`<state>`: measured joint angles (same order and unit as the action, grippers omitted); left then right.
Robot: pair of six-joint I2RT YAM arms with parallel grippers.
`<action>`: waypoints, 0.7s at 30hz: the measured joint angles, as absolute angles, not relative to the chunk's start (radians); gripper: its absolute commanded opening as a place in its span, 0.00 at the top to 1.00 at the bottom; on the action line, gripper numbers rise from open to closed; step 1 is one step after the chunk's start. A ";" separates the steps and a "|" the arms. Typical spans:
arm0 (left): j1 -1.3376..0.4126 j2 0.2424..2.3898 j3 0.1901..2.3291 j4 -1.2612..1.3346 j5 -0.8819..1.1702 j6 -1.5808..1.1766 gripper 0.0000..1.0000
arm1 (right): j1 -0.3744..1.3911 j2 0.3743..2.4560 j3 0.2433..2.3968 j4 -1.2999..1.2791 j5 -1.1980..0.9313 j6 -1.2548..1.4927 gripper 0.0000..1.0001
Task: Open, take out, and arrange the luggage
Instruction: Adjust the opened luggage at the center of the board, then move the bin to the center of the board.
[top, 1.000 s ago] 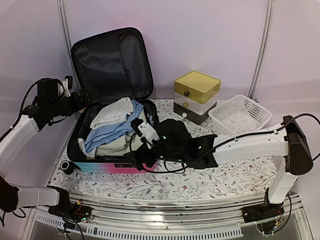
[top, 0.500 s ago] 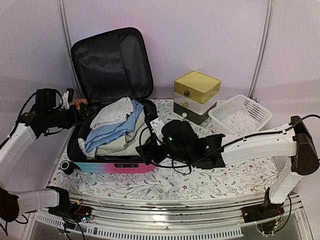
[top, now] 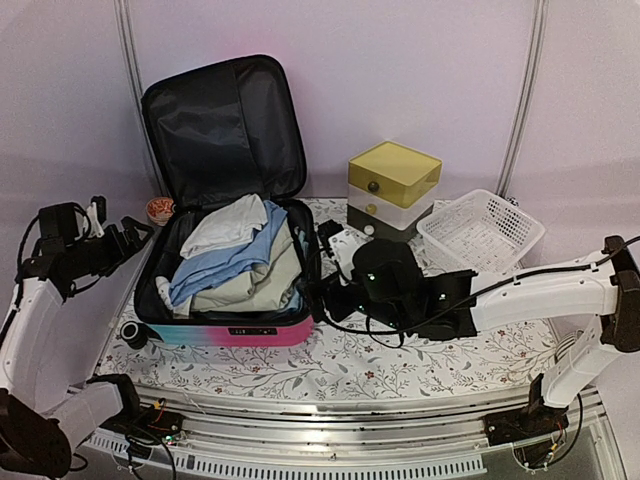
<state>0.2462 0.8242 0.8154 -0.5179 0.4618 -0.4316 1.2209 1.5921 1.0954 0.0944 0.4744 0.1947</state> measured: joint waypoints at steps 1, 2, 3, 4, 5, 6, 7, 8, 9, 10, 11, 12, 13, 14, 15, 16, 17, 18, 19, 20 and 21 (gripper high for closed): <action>0.248 0.808 0.809 -0.517 0.456 -0.432 0.02 | 1.216 1.580 1.087 0.098 0.478 0.195 0.01; 0.249 0.784 0.804 -0.516 0.449 -0.431 0.02 | 1.211 1.568 1.079 0.101 0.481 0.196 0.01; 0.249 0.759 0.803 -0.516 0.443 -0.431 0.02 | 1.207 1.560 1.072 0.105 0.483 0.197 0.01; 0.249 0.739 0.803 -0.513 0.441 -0.430 0.02 | 1.201 1.551 1.063 0.109 0.485 0.200 0.01; 0.249 0.728 0.803 -0.511 0.443 -0.427 0.02 | 1.195 1.543 1.053 0.113 0.484 0.203 0.01; 0.249 0.718 0.803 -0.510 0.454 -0.426 0.02 | 1.187 1.537 1.045 0.114 0.483 0.207 0.01; 0.249 0.716 0.803 -0.508 0.468 -0.422 0.02 | 1.179 1.531 1.037 0.113 0.480 0.210 0.01; 0.249 0.722 0.803 -0.508 0.485 -0.421 0.02 | 1.172 1.527 1.032 0.113 0.478 0.213 0.01; 0.249 0.731 0.803 -0.508 0.497 -0.420 0.02 | 1.161 1.525 1.028 0.113 0.474 0.218 0.01; 0.249 0.745 0.802 -0.508 0.514 -0.419 0.02 | 1.149 1.523 1.026 0.112 0.470 0.224 0.01; 0.249 0.752 0.802 -0.510 0.520 -0.419 0.02 | 1.140 1.521 1.026 0.109 0.468 0.226 0.01; 0.249 0.764 0.802 -0.513 0.525 -0.418 0.02 | 1.129 1.518 1.025 0.104 0.461 0.229 0.01; 0.249 0.773 0.802 -0.516 0.527 -0.418 0.02 | 1.117 1.514 1.025 0.096 0.456 0.233 0.01; 0.249 0.775 0.799 -0.518 0.526 -0.418 0.02 | 1.104 1.508 1.025 0.088 0.449 0.235 0.01; 0.249 0.770 0.794 -0.518 0.524 -0.420 0.02 | 1.093 1.503 1.025 0.079 0.442 0.237 0.01; 0.249 0.757 0.785 -0.517 0.517 -0.426 0.02 | 1.078 1.496 1.025 0.066 0.434 0.241 0.01; 0.249 0.741 0.772 -0.515 0.505 -0.439 0.02 | 1.062 1.486 1.024 0.056 0.429 0.244 0.01; 0.249 0.724 0.759 -0.514 0.495 -0.451 0.02 | 1.046 1.475 1.020 0.047 0.422 0.249 0.01; 0.250 0.698 0.738 -0.512 0.477 -0.475 0.02 | 1.029 1.462 1.016 0.037 0.414 0.252 0.01; 0.250 0.680 0.725 -0.514 0.465 -0.492 0.02 | 1.011 1.446 1.010 0.028 0.405 0.257 0.01; 0.250 0.660 0.712 -0.514 0.447 -0.516 0.02 | 1.004 1.431 1.005 0.022 0.395 0.264 0.01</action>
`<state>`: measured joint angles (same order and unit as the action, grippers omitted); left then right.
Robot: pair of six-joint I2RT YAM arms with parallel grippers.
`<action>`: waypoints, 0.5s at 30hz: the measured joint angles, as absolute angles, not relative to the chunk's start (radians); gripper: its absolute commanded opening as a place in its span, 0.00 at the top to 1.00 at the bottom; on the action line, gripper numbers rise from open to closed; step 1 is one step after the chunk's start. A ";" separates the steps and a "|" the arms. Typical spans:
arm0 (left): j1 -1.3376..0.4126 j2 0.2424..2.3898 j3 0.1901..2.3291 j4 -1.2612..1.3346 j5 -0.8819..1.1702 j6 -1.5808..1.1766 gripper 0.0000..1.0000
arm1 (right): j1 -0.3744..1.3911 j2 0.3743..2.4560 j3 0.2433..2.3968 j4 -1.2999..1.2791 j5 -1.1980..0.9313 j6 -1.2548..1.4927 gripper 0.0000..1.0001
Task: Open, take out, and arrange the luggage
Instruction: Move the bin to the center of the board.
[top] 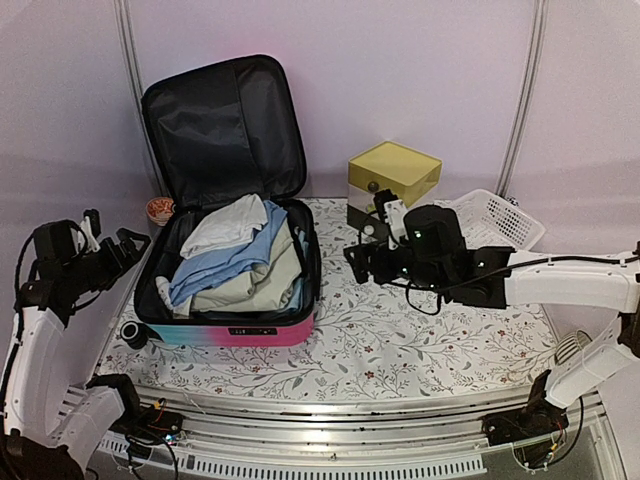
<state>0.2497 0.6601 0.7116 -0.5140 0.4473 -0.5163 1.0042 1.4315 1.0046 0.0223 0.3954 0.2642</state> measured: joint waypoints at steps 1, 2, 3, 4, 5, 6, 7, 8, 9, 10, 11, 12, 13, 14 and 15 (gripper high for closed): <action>0.246 0.649 0.704 -0.514 0.429 -0.538 0.02 | 0.973 1.417 0.998 0.019 0.378 0.273 0.01; 0.241 0.640 0.698 -0.514 0.410 -0.565 0.02 | 0.952 1.404 0.992 0.016 0.360 0.279 0.01; 0.235 0.630 0.693 -0.514 0.392 -0.588 0.02 | 0.932 1.393 0.986 0.015 0.348 0.289 0.01; 0.227 0.624 0.691 -0.515 0.374 -0.611 0.02 | 0.913 1.381 0.979 0.013 0.336 0.299 0.01; 0.219 0.622 0.691 -0.516 0.360 -0.630 0.02 | 0.896 1.372 0.972 0.011 0.325 0.305 0.01; 0.213 0.622 0.691 -0.516 0.348 -0.645 0.02 | 0.881 1.364 0.967 0.008 0.316 0.314 0.01; 0.208 0.622 0.691 -0.521 0.332 -0.663 0.02 | 0.871 1.362 0.964 0.006 0.309 0.320 0.01; 0.205 0.622 0.691 -0.527 0.321 -0.680 0.02 | 0.858 1.362 0.963 0.002 0.298 0.327 0.01; 0.205 0.622 0.692 -0.533 0.309 -0.689 0.02 | 0.847 1.362 0.963 -0.005 0.289 0.335 0.01; 0.204 0.622 0.692 -0.540 0.299 -0.701 0.02 | 0.839 1.362 0.963 -0.015 0.281 0.342 0.01; 0.204 0.623 0.693 -0.547 0.288 -0.709 0.02 | 0.832 1.362 0.963 -0.023 0.277 0.345 0.01; 0.204 0.625 0.695 -0.552 0.282 -0.712 0.02 | 0.828 1.362 0.963 -0.031 0.274 0.348 0.01; 0.204 0.632 0.701 -0.558 0.281 -0.714 0.02 | 0.822 1.362 0.963 -0.044 0.273 0.353 0.01; 0.204 0.645 0.709 -0.562 0.285 -0.709 0.02 | 0.815 1.361 0.963 -0.056 0.272 0.356 0.01; 0.204 0.662 0.720 -0.565 0.295 -0.703 0.02 | 0.809 1.361 0.963 -0.067 0.269 0.359 0.01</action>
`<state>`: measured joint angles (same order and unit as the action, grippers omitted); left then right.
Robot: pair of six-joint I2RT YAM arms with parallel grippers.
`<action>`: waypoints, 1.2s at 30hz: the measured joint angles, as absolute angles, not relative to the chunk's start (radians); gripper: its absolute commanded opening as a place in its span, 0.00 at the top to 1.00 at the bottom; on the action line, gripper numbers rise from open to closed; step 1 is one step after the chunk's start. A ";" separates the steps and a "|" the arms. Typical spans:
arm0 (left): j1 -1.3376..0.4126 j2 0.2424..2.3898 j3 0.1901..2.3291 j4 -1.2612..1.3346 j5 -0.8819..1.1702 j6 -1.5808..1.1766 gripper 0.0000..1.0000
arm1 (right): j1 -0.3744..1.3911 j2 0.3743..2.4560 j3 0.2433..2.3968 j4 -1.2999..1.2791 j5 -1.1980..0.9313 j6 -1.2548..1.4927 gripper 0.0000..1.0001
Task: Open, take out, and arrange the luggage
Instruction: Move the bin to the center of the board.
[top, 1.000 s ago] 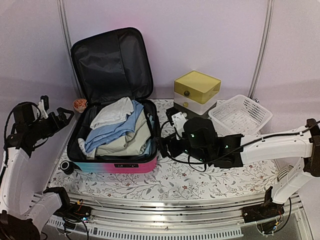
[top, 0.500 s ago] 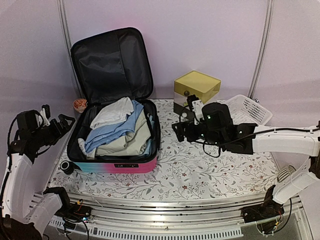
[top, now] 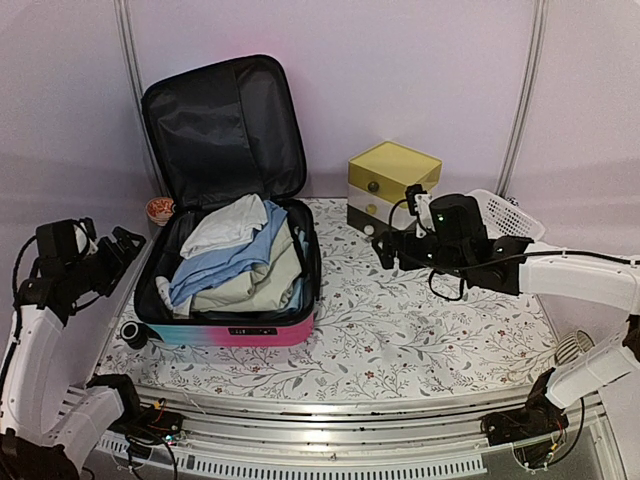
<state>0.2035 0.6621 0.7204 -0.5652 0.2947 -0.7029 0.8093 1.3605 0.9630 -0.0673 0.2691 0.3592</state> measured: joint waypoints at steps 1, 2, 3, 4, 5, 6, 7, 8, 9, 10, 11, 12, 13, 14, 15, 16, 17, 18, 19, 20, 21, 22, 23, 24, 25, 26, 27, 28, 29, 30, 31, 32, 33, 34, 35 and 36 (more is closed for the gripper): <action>0.204 0.677 0.730 -0.565 0.305 -0.694 0.02 | 0.803 1.359 0.963 -0.078 0.266 0.362 0.01; 0.203 0.695 0.740 -0.564 0.319 -0.677 0.02 | 0.797 1.357 0.963 -0.089 0.263 0.363 0.01; 0.203 0.706 0.748 -0.563 0.331 -0.656 0.02 | 0.790 1.353 0.963 -0.104 0.260 0.366 0.01; 0.203 0.721 0.752 -0.560 0.345 -0.630 0.02 | 0.784 1.346 0.963 -0.120 0.258 0.368 0.01; 0.203 0.728 0.753 -0.559 0.353 -0.612 0.02 | 0.780 1.341 0.963 -0.128 0.258 0.371 0.01; 0.203 0.730 0.753 -0.560 0.369 -0.591 0.02 | 0.775 1.336 0.963 -0.140 0.256 0.375 0.01; 0.203 0.728 0.753 -0.558 0.388 -0.574 0.02 | 0.770 1.331 0.964 -0.150 0.254 0.379 0.01; 0.203 0.720 0.752 -0.550 0.422 -0.557 0.02 | 0.765 1.328 0.968 -0.166 0.252 0.382 0.01; 0.203 0.708 0.746 -0.531 0.459 -0.542 0.02 | 0.760 1.328 0.972 -0.179 0.251 0.385 0.01; 0.203 0.691 0.738 -0.508 0.495 -0.529 0.02 | 0.756 1.328 0.976 -0.189 0.251 0.386 0.01; 0.203 0.673 0.729 -0.491 0.527 -0.522 0.02 | 0.753 1.328 0.979 -0.202 0.252 0.388 0.01; 0.203 0.656 0.719 -0.473 0.558 -0.515 0.02 | 0.751 1.328 0.982 -0.212 0.252 0.390 0.01; 0.203 0.643 0.711 -0.458 0.581 -0.511 0.02 | 0.749 1.329 0.987 -0.228 0.252 0.393 0.01; 0.203 0.632 0.705 -0.445 0.599 -0.509 0.02 | 0.749 1.330 0.991 -0.239 0.251 0.396 0.01; 0.203 0.621 0.698 -0.429 0.622 -0.509 0.02 | 0.748 1.330 0.993 -0.246 0.251 0.397 0.01; 0.202 0.613 0.688 -0.409 0.645 -0.509 0.02 | 0.747 1.331 0.997 -0.255 0.250 0.400 0.01; 0.200 0.609 0.677 -0.392 0.665 -0.510 0.02 | 0.746 1.332 1.001 -0.265 0.250 0.401 0.01; 0.199 0.607 0.665 -0.377 0.683 -0.511 0.02 | 0.745 1.335 1.005 -0.271 0.250 0.402 0.01; 0.196 0.607 0.653 -0.366 0.699 -0.514 0.02 | 0.745 1.338 1.010 -0.277 0.250 0.402 0.01; 0.192 0.606 0.640 -0.353 0.713 -0.520 0.02 | 0.745 1.343 1.015 -0.284 0.249 0.403 0.01; 0.188 0.604 0.628 -0.342 0.725 -0.527 0.02 | 0.745 1.348 1.021 -0.291 0.247 0.404 0.01; 0.181 0.597 0.614 -0.325 0.735 -0.532 0.02 | 0.745 1.351 1.026 -0.293 0.245 0.404 0.00; 0.174 0.592 0.604 -0.313 0.743 -0.538 0.02 | 0.745 1.355 1.030 -0.295 0.240 0.404 0.00; 0.163 0.584 0.591 -0.301 0.748 -0.545 0.02 | 0.745 1.359 1.035 -0.299 0.236 0.403 0.00; 0.149 0.574 0.582 -0.293 0.749 -0.551 0.02 | 0.745 1.364 1.041 -0.300 0.233 0.404 0.00; 0.135 0.562 0.577 -0.287 0.747 -0.553 0.02 | 0.745 1.370 1.047 -0.302 0.231 0.404 0.00; 0.121 0.550 0.575 -0.281 0.745 -0.554 0.02 | 0.745 1.374 1.053 -0.308 0.231 0.404 0.00; 0.110 0.542 0.575 -0.273 0.743 -0.554 0.02 | 0.745 1.380 1.061 -0.312 0.229 0.405 0.00; 0.099 0.532 0.575 -0.263 0.738 -0.556 0.02 | 0.745 1.385 1.068 -0.315 0.228 0.405 0.00; 0.088 0.519 0.575 -0.252 0.735 -0.558 0.02 | 0.745 1.390 1.074 -0.315 0.226 0.405 0.01; 0.078 0.510 0.575 -0.239 0.732 -0.558 0.02 | 0.745 1.393 1.077 -0.314 0.226 0.406 0.01; 0.070 0.506 0.575 -0.231 0.729 -0.558 0.02 | 0.745 1.397 1.081 -0.315 0.226 0.406 0.01; 0.066 0.506 0.574 -0.225 0.727 -0.558 0.02 | 0.745 1.402 1.085 -0.316 0.226 0.407 0.01; 0.064 0.506 0.574 -0.221 0.725 -0.559 0.02 | 0.745 1.407 1.089 -0.318 0.226 0.408 0.01; 0.063 0.506 0.572 -0.221 0.724 -0.561 0.02 | 0.745 1.412 1.093 -0.318 0.226 0.411 0.02; 0.062 0.507 0.571 -0.220 0.723 -0.562 0.02 | 0.745 1.414 1.093 -0.317 0.227 0.415 0.02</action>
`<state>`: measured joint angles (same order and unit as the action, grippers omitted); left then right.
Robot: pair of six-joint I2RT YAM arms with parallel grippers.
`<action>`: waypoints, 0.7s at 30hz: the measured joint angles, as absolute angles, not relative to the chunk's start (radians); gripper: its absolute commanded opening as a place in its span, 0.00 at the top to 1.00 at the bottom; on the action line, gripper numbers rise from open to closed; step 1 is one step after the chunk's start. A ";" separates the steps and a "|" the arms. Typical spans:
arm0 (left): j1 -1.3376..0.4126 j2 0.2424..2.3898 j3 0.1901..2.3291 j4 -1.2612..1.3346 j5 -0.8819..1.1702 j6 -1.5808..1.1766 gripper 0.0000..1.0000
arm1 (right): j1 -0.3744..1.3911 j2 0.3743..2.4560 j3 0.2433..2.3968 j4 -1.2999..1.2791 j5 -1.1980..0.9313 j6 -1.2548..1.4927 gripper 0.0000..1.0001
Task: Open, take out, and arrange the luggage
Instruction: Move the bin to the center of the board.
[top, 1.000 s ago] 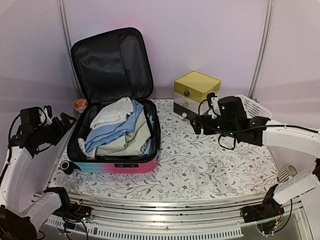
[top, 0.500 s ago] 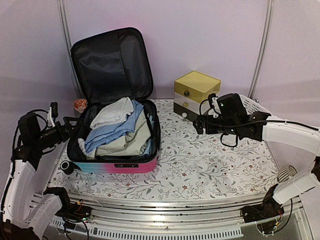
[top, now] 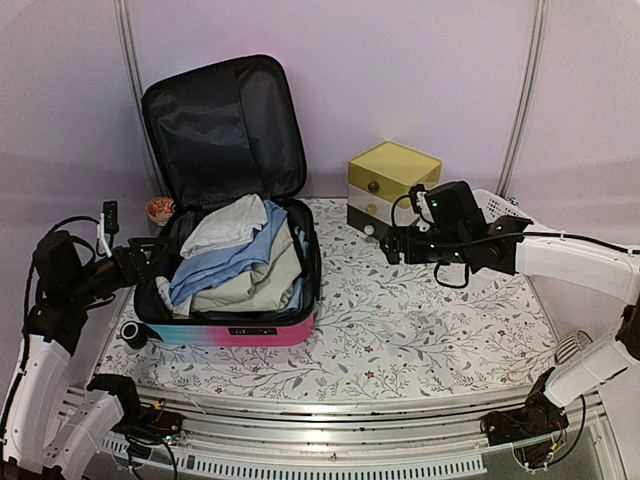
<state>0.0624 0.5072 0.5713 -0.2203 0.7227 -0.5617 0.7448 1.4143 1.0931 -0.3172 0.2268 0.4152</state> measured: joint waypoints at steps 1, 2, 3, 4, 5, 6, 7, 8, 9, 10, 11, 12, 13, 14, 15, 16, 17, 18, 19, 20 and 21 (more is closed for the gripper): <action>0.061 0.509 0.570 -0.220 0.722 -0.562 0.02 | 0.745 1.415 1.093 -0.319 0.229 0.420 0.03; 0.059 0.513 0.570 -0.220 0.722 -0.562 0.02 | 0.745 1.417 1.093 -0.321 0.232 0.426 0.04; 0.057 0.517 0.569 -0.220 0.722 -0.562 0.02 | 0.743 1.419 1.093 -0.322 0.233 0.430 0.04; 0.055 0.524 0.569 -0.220 0.722 -0.561 0.02 | 0.742 1.422 1.094 -0.323 0.234 0.435 0.05; 0.051 0.531 0.569 -0.218 0.724 -0.562 0.02 | 0.738 1.425 1.097 -0.328 0.234 0.439 0.07; 0.047 0.539 0.569 -0.215 0.725 -0.562 0.02 | 0.733 1.429 1.100 -0.334 0.234 0.446 0.08; 0.039 0.550 0.569 -0.208 0.726 -0.563 0.02 | 0.730 1.431 1.102 -0.336 0.236 0.450 0.10; 0.025 0.564 0.569 -0.196 0.725 -0.569 0.02 | 0.723 1.432 1.105 -0.339 0.241 0.456 0.11; 0.006 0.576 0.568 -0.183 0.721 -0.575 0.02 | 0.719 1.432 1.110 -0.339 0.247 0.457 0.11; -0.013 0.583 0.566 -0.170 0.717 -0.580 0.02 | 0.717 1.434 1.115 -0.340 0.252 0.458 0.12; -0.038 0.590 0.561 -0.153 0.711 -0.588 0.02 | 0.712 1.436 1.124 -0.341 0.257 0.460 0.12; -0.065 0.594 0.556 -0.140 0.700 -0.594 0.02 | 0.710 1.439 1.129 -0.340 0.258 0.461 0.13; -0.094 0.597 0.553 -0.131 0.689 -0.599 0.02 | 0.707 1.443 1.137 -0.340 0.260 0.463 0.13; -0.125 0.598 0.550 -0.119 0.672 -0.603 0.02 | 0.705 1.446 1.141 -0.339 0.261 0.465 0.14; -0.153 0.602 0.548 -0.110 0.655 -0.604 0.02 | 0.702 1.451 1.144 -0.337 0.261 0.467 0.14; -0.174 0.603 0.548 -0.105 0.640 -0.606 0.02 | 0.699 1.458 1.148 -0.337 0.260 0.471 0.15; -0.198 0.604 0.548 -0.097 0.621 -0.607 0.02 | 0.695 1.466 1.153 -0.338 0.258 0.473 0.15; -0.218 0.608 0.548 -0.089 0.607 -0.607 0.02 | 0.690 1.478 1.158 -0.336 0.253 0.475 0.16; -0.236 0.612 0.548 -0.084 0.592 -0.608 0.02 | 0.684 1.490 1.162 -0.335 0.248 0.477 0.17; -0.253 0.616 0.548 -0.078 0.580 -0.609 0.02 | 0.677 1.502 1.165 -0.336 0.243 0.480 0.18; -0.264 0.620 0.548 -0.071 0.570 -0.609 0.02 | 0.672 1.510 1.167 -0.336 0.236 0.483 0.19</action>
<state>-0.2642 0.6197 0.5480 -0.0711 0.5701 -0.6090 0.6716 1.5101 1.1667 -0.3359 0.2356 0.4828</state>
